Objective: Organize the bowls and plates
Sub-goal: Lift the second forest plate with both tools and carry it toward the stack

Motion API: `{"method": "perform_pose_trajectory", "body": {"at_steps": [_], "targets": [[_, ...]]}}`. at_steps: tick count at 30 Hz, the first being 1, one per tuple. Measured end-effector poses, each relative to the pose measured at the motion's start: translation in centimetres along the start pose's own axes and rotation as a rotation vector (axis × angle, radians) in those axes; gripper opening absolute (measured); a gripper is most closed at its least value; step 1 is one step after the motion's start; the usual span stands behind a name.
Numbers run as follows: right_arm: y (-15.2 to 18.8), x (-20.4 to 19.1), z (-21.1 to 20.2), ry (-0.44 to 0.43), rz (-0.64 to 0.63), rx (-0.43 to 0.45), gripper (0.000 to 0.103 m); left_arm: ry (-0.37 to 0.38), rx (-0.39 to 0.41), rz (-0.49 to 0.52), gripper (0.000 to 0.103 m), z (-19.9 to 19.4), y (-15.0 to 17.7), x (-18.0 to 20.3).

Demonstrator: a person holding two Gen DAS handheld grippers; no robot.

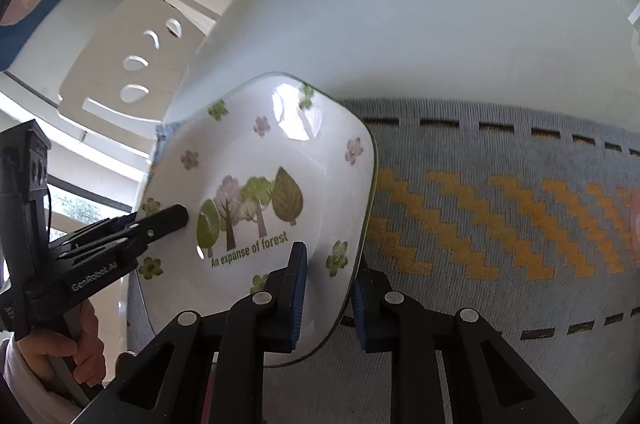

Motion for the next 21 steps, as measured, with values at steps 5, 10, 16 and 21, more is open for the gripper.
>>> {"method": "perform_pose_trajectory", "body": {"at_steps": [5, 10, 16, 21], "targets": [[0.0, -0.4, -1.7, -0.013, -0.045, 0.019, 0.02, 0.004, 0.008, -0.011, 0.027, -0.6, -0.4, 0.1], [0.2, 0.2, -3.0, -0.012, -0.041, 0.034, 0.02, 0.002, 0.018, 0.014, 0.027, -1.3, -0.2, 1.1], [-0.2, 0.1, -3.0, -0.016, -0.03, 0.062, 0.02, 0.0, 0.038, 0.059, 0.027, -3.2, -0.5, 2.8], [0.0, 0.4, -4.0, -0.018, -0.009, 0.082, 0.02, -0.001, 0.052, 0.095, 0.027, -4.9, -0.2, 4.7]]}}
Point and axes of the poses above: each gripper's, at about its wrist camera, not at the fingertips, and z roughly the way its jaws point, x to its right, y to its underside, the point moved 7 cm from there along z, roughly the way its jaws point, and after that the axes turned 15 degrees about z, right-handed, at the moved point
